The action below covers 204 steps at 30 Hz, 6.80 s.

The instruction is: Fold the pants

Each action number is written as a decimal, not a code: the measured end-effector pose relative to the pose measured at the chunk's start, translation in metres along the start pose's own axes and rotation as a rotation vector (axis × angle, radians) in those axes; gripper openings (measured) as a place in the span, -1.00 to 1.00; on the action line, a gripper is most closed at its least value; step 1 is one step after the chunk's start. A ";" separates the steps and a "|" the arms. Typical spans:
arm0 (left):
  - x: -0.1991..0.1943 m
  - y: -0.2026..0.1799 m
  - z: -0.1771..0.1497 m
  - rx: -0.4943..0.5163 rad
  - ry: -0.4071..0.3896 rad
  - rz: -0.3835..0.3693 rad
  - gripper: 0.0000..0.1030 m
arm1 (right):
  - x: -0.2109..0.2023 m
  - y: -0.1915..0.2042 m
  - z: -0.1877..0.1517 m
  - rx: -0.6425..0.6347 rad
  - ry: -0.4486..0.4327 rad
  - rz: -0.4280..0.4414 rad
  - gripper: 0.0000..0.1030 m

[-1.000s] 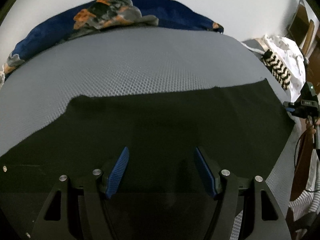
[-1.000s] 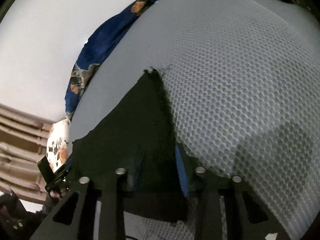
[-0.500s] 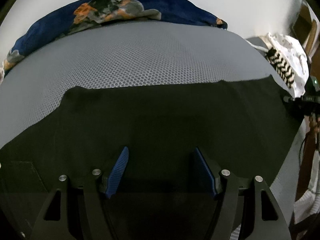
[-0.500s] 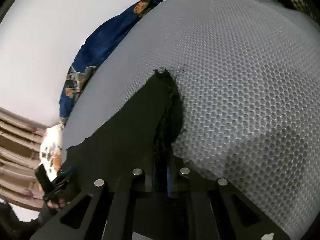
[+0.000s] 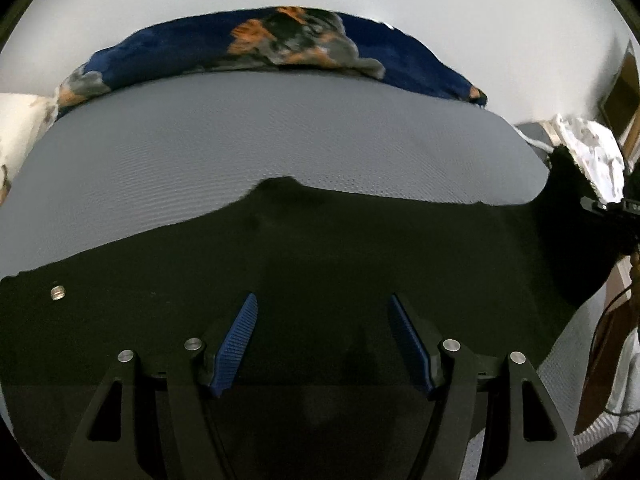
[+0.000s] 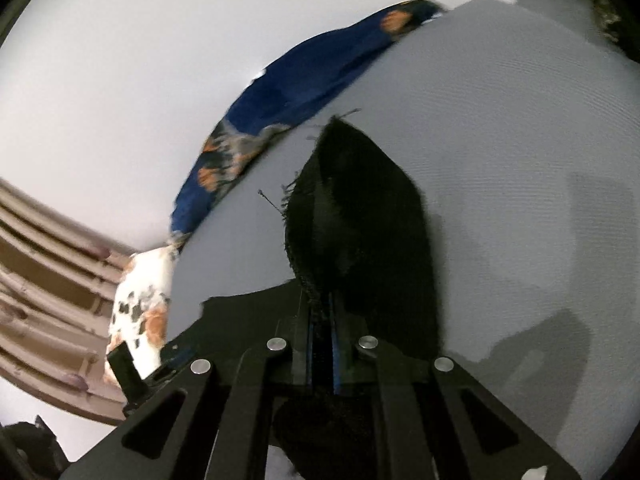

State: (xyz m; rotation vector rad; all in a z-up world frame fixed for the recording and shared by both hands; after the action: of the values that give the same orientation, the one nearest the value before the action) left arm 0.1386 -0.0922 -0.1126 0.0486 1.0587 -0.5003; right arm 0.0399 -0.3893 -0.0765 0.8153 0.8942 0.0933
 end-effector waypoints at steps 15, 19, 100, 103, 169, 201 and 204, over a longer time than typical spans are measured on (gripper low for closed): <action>-0.040 0.061 -0.020 -0.110 -0.050 0.018 0.32 | 0.158 0.128 -0.094 -0.178 0.306 0.123 -0.86; -0.045 0.061 -0.017 -0.124 -0.064 -0.013 0.33 | 0.185 0.141 -0.131 -0.284 0.383 0.065 -0.85; 0.024 -0.039 0.025 0.078 0.005 -0.084 -0.10 | 0.116 0.056 -0.029 -0.353 0.013 -0.465 -0.36; 0.044 -0.038 0.031 0.088 0.025 -0.079 -0.10 | 0.122 0.049 -0.021 -0.377 0.010 -0.497 -0.41; -0.130 0.198 -0.070 -0.298 0.037 0.118 0.12 | 0.154 0.136 -0.185 -0.509 0.295 -0.377 -0.36; -0.082 0.246 -0.093 -0.556 0.147 -0.388 0.22 | 0.178 0.157 -0.195 -0.496 0.312 -0.399 -0.04; -0.077 0.235 -0.086 -0.515 0.156 -0.452 0.23 | 0.178 0.156 -0.195 -0.485 0.312 -0.400 -0.04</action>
State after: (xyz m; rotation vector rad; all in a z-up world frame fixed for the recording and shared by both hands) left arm 0.1355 0.1683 -0.1369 -0.6271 1.3323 -0.6206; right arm 0.0528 -0.0938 -0.1583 0.1614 1.2508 0.0830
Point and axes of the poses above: each gripper's, at about its wrist camera, not at the fingertips, and x roughly the way its jaws point, y to its left, z to its top, the point moved 10 cm from there along x, roughly the way its jaws point, and after that the axes turned 1 degree about y, right-handed, at the moved point
